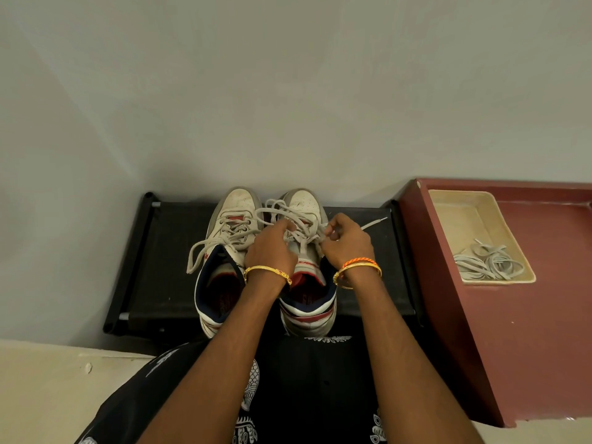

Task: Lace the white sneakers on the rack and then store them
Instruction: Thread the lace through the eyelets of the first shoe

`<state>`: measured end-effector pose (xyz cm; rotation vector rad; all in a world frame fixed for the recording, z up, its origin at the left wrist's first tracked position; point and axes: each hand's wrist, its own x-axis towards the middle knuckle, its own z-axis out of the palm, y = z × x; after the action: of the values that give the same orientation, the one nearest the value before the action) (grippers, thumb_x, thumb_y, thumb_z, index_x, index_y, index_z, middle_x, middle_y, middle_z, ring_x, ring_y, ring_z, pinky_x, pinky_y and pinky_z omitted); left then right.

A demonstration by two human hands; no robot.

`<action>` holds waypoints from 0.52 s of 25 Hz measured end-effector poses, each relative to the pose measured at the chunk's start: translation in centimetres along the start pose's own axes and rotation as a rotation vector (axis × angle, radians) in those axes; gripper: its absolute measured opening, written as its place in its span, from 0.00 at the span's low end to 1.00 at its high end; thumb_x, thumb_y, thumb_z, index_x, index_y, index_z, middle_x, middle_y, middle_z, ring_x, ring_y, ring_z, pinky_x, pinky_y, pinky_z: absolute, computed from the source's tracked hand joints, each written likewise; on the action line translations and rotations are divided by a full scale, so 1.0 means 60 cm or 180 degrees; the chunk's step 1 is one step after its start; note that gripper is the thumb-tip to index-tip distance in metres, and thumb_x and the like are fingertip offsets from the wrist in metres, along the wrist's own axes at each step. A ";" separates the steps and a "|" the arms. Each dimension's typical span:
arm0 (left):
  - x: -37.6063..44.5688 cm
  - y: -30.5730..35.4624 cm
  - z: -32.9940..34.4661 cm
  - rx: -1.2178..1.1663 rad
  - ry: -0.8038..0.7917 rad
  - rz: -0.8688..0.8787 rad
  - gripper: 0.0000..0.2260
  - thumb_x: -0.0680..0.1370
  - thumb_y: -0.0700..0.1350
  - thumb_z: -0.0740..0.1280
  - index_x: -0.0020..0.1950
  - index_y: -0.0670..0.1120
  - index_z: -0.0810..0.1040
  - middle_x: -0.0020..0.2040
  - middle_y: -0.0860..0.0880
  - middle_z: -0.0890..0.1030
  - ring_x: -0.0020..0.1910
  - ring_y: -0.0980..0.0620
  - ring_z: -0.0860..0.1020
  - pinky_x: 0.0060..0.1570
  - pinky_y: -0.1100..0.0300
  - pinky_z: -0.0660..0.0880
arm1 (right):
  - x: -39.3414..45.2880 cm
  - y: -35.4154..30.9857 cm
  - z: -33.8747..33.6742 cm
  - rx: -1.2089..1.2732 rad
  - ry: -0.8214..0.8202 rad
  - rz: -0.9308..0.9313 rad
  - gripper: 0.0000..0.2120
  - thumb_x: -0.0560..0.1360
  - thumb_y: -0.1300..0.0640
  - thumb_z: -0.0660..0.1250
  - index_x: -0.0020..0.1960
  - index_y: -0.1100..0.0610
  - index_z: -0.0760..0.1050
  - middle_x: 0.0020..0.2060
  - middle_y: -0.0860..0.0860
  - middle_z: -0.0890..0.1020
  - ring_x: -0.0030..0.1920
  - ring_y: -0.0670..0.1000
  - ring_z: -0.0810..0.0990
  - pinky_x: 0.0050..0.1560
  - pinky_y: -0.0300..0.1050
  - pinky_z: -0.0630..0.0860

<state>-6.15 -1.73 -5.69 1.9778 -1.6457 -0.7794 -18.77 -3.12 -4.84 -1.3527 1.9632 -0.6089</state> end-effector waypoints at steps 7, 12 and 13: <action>0.000 -0.004 -0.002 -0.0226 0.0169 -0.0256 0.15 0.75 0.37 0.64 0.61 0.47 0.72 0.52 0.45 0.82 0.52 0.44 0.79 0.49 0.54 0.76 | 0.008 -0.011 0.025 -0.1902 -0.0202 -0.1083 0.13 0.76 0.56 0.64 0.59 0.48 0.77 0.60 0.55 0.71 0.60 0.57 0.70 0.57 0.54 0.72; -0.001 -0.003 -0.002 -0.0172 0.0237 -0.0343 0.14 0.75 0.38 0.65 0.59 0.45 0.71 0.50 0.42 0.80 0.50 0.40 0.78 0.48 0.51 0.75 | 0.010 0.015 0.021 -0.0508 0.0478 -0.0599 0.07 0.75 0.52 0.66 0.46 0.55 0.80 0.49 0.53 0.77 0.47 0.53 0.76 0.43 0.44 0.70; -0.001 -0.003 -0.003 -0.0181 0.0242 -0.0367 0.14 0.75 0.38 0.65 0.59 0.44 0.70 0.50 0.41 0.80 0.50 0.39 0.78 0.48 0.50 0.74 | 0.016 0.023 0.014 0.0225 0.0684 -0.0069 0.08 0.76 0.54 0.65 0.44 0.57 0.79 0.46 0.55 0.78 0.43 0.54 0.76 0.41 0.43 0.70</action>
<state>-5.93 -1.66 -5.68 2.0510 -1.4614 -0.7738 -19.22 -3.52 -6.62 -1.3123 2.0760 -0.8567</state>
